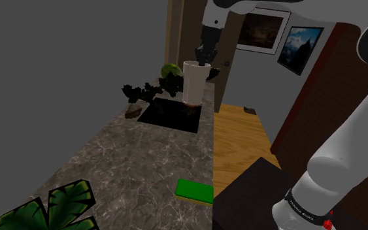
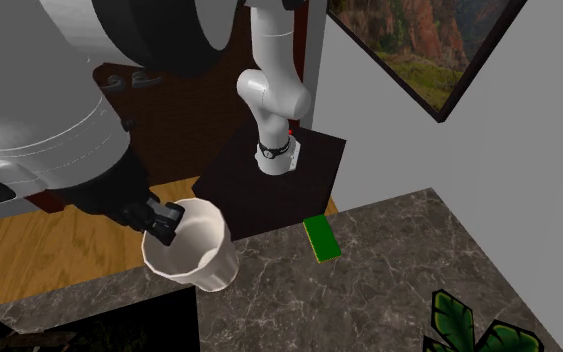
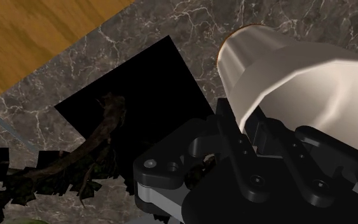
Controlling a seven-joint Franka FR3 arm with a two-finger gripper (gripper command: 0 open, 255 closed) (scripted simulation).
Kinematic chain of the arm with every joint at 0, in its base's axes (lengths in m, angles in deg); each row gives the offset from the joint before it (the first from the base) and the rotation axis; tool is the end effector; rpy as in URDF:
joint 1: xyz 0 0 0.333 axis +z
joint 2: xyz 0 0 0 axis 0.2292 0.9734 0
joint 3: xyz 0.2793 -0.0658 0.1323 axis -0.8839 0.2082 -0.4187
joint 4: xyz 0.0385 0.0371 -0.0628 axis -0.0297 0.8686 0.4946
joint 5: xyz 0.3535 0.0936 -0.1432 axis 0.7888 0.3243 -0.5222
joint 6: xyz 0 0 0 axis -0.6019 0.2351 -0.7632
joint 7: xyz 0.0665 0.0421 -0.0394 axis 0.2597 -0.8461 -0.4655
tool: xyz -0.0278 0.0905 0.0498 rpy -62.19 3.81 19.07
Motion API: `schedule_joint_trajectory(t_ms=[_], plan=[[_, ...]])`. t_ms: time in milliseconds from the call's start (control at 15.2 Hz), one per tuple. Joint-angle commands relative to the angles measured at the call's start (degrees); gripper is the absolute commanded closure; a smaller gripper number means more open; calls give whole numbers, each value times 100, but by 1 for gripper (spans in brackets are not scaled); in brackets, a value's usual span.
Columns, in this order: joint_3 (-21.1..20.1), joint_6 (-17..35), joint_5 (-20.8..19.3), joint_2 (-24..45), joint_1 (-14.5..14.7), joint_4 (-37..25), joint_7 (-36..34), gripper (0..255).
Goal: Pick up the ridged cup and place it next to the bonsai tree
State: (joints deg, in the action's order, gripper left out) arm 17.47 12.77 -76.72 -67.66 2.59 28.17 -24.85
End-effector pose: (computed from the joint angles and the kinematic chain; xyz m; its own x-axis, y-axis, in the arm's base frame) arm 0.5430 0.0572 0.6191 0.9944 0.1032 0.0223 0.1045 -0.9925 -0.0640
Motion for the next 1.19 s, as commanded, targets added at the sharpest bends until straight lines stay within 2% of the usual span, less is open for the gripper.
schedule_joint_trajectory(t_ms=[0, 1122], plan=[[5, 168, 7, -24, -5, 184, 24, 255], [-5, 1487, 46, -92, 5, 1572, 115, 255]])
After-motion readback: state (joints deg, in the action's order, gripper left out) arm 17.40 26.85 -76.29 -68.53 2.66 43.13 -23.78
